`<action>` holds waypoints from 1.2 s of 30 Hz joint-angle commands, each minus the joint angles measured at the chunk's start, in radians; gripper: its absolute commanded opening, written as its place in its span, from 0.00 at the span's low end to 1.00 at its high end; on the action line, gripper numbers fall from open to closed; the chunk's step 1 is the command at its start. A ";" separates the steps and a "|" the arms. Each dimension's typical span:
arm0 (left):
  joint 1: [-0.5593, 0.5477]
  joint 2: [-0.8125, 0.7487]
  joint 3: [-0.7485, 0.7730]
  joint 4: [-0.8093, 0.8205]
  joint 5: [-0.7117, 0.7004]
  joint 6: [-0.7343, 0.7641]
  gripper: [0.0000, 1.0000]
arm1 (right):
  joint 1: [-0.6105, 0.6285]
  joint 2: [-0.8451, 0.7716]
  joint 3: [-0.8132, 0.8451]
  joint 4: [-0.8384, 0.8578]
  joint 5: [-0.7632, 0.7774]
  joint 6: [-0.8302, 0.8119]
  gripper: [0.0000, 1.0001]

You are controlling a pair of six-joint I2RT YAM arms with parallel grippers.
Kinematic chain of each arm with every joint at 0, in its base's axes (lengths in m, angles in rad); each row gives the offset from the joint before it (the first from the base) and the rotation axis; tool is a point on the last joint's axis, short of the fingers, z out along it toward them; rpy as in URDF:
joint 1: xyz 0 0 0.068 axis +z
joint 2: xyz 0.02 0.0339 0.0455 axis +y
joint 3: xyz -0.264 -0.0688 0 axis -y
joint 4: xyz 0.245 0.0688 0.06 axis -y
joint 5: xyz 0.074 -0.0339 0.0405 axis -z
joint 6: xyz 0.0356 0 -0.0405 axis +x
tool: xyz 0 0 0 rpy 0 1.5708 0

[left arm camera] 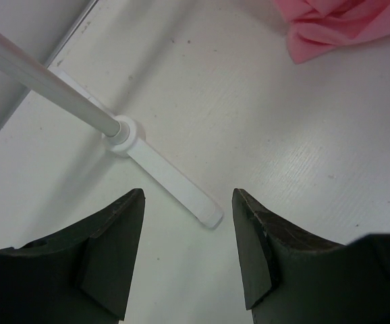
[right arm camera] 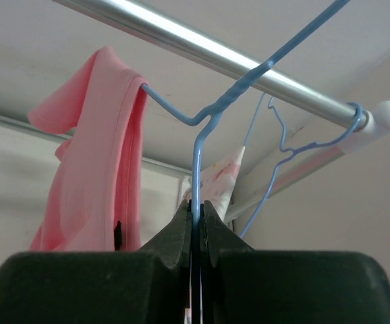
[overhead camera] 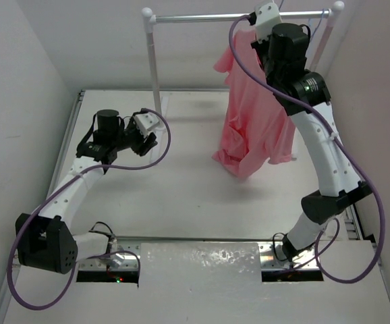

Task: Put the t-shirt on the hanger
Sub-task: Place the hanger at the clothesline.

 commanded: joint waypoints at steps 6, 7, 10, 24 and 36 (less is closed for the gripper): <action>0.008 -0.036 -0.028 0.051 -0.020 0.002 0.52 | -0.113 0.086 0.040 0.128 -0.090 0.014 0.00; 0.008 -0.036 -0.030 0.050 -0.021 0.003 0.52 | -0.121 0.098 0.038 0.129 -0.087 0.006 0.00; 0.008 -0.032 -0.030 0.042 -0.026 0.012 0.52 | -0.124 0.131 -0.005 0.122 -0.079 -0.008 0.00; 0.008 -0.029 -0.036 0.041 -0.017 0.012 0.52 | -0.122 -0.069 -0.354 0.200 -0.099 0.057 0.08; 0.008 -0.020 -0.045 0.076 -0.133 -0.027 0.52 | -0.041 -0.445 -0.604 0.186 -0.385 0.262 0.97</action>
